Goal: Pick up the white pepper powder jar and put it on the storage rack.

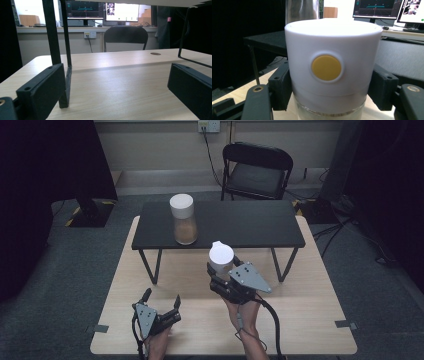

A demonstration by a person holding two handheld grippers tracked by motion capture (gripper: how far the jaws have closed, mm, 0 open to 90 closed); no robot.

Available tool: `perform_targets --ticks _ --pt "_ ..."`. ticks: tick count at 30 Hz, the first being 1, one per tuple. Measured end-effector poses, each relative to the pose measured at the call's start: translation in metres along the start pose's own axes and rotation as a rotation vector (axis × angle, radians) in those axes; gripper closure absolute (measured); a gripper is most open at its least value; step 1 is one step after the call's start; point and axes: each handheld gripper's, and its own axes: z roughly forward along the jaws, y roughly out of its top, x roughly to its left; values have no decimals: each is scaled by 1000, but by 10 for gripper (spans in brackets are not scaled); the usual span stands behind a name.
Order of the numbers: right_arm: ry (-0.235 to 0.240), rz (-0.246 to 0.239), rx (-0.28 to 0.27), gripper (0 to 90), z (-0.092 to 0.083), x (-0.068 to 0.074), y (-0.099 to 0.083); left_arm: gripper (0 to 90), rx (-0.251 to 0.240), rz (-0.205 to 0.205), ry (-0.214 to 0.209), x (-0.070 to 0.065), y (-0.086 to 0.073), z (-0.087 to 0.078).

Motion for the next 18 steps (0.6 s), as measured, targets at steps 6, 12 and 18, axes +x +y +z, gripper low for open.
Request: perform_targets --ticks 6,12,18 --pt "-7 -4 -15 304 1 -5 13 12 0 0 0 0 0 0" --pt "-9 5 -28 304 2 -11 24 13 0 0 1 0 0 0" --pt "-16 5 -12 304 9 -16 33 12 0 0 1 0 0 0"
